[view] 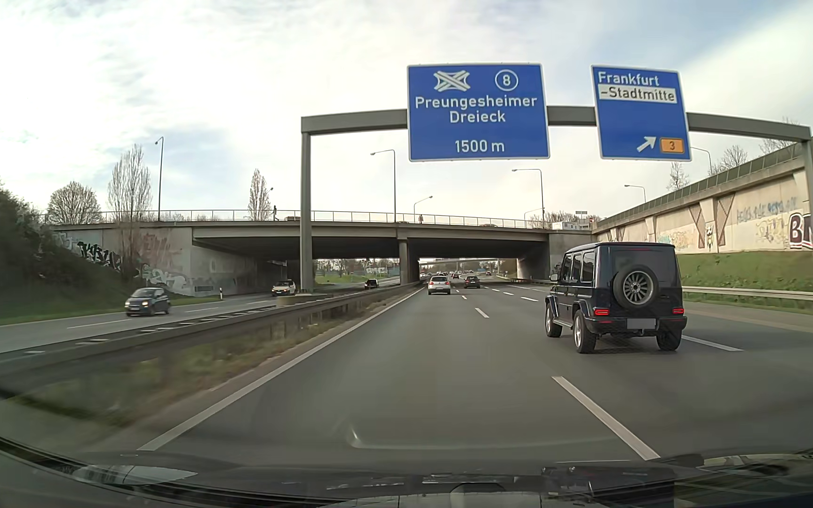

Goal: Follow the waypoints while adhering to traffic rules and regulations

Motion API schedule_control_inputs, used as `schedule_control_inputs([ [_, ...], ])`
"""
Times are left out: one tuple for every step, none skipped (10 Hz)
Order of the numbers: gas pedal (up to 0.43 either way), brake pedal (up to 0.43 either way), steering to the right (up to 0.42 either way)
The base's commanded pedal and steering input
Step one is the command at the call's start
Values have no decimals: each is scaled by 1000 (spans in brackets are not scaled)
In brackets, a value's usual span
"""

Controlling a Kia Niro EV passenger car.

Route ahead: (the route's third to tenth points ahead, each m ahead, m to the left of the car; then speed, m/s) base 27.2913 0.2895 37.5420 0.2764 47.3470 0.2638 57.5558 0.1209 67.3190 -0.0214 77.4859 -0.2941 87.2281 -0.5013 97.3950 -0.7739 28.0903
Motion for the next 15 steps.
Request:
schedule_control_inputs([
  [299,0,0],
  [299,0,-1],
  [299,0,-1],
  [299,0,-1],
  [299,0,-1],
  [299,0,-1],
  [299,0,-1],
  [299,0,-1],
  [299,0,-1],
  [299,0,-1],
  [299,0,-1],
  [299,0,0],
  [319,0,0],
  [331,0,1],
  [331,0,1],
])
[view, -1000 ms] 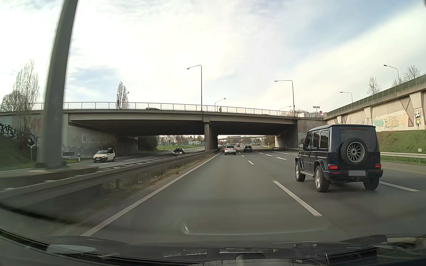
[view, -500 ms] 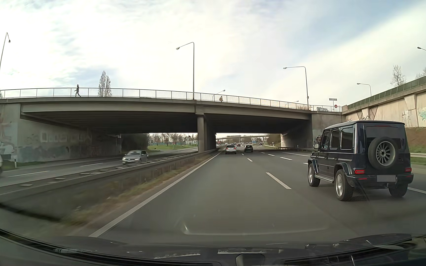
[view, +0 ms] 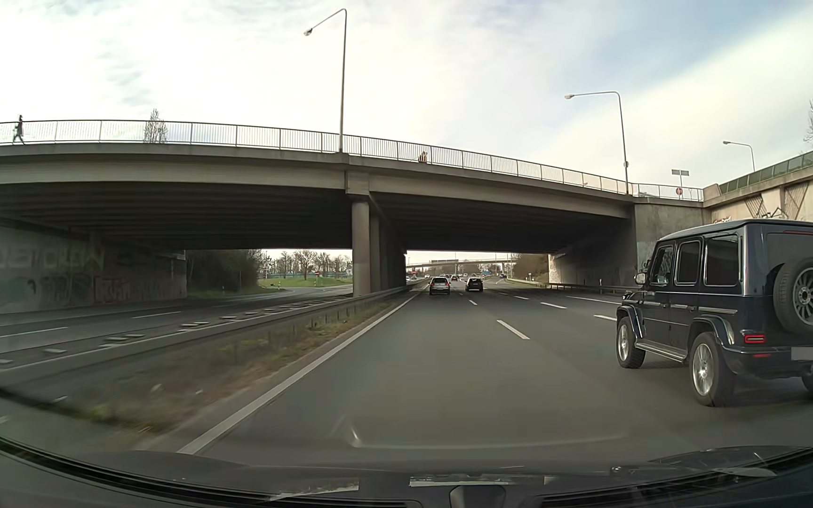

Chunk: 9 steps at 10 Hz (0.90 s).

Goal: Follow the waypoints while adhering to traffic rules and regulations

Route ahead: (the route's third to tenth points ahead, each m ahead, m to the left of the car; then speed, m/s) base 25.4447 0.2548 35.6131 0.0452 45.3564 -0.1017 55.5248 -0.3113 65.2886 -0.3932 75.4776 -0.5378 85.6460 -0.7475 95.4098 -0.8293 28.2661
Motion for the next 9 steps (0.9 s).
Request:
schedule_control_inputs([
  [339,0,1],
  [339,0,1],
  [339,0,1],
  [339,0,1],
  [339,0,1],
  [339,0,1],
  [339,0,0],
  [339,0,0],
  [339,0,0],
])
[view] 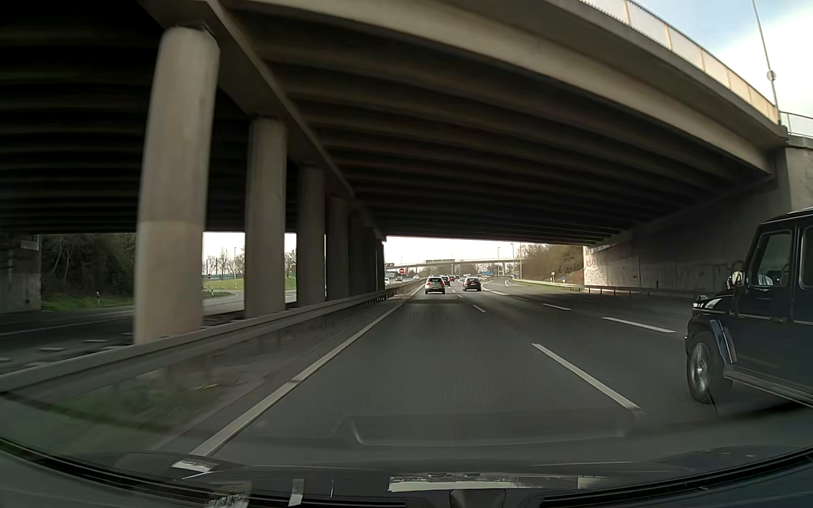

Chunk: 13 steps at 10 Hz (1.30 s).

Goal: Follow the waypoints while adhering to traffic rules and regulations

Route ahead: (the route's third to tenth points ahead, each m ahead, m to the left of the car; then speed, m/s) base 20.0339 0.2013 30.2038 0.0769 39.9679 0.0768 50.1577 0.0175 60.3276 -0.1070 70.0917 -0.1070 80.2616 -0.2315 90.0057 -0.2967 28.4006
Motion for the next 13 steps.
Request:
schedule_control_inputs([
  [339,0,0],
  [339,0,0],
  [339,0,-1],
  [339,0,-1],
  [339,0,-1],
  [339,0,-1],
  [339,0,-1],
  [339,0,-1],
  [339,0,-1],
  [339,0,-1],
  [339,0,-1],
  [339,0,-1],
  [339,0,-1],
])
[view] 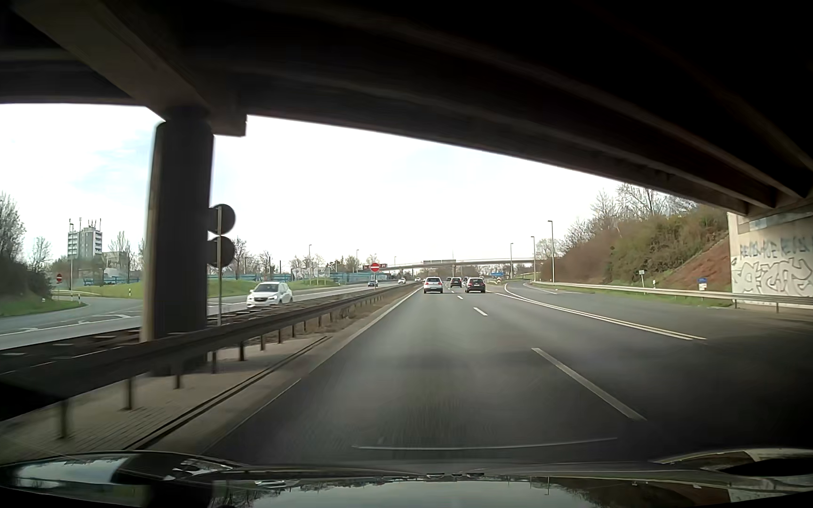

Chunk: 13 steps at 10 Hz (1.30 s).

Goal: Follow the waypoints while adhering to traffic rules and regulations

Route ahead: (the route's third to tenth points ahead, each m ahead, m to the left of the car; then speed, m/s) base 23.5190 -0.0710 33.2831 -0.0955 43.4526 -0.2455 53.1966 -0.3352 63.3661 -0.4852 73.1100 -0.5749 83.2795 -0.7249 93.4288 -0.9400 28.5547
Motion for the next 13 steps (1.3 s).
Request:
schedule_control_inputs([
  [339,0,-1],
  [339,0,-1],
  [339,0,-1],
  [339,0,-1],
  [339,0,-1],
  [339,0,-1],
  [339,0,-1],
  [339,0,-1],
  [339,0,-1],
  [339,0,-1],
  [339,0,-1],
  [339,0,-1],
  [339,0,-2],
])
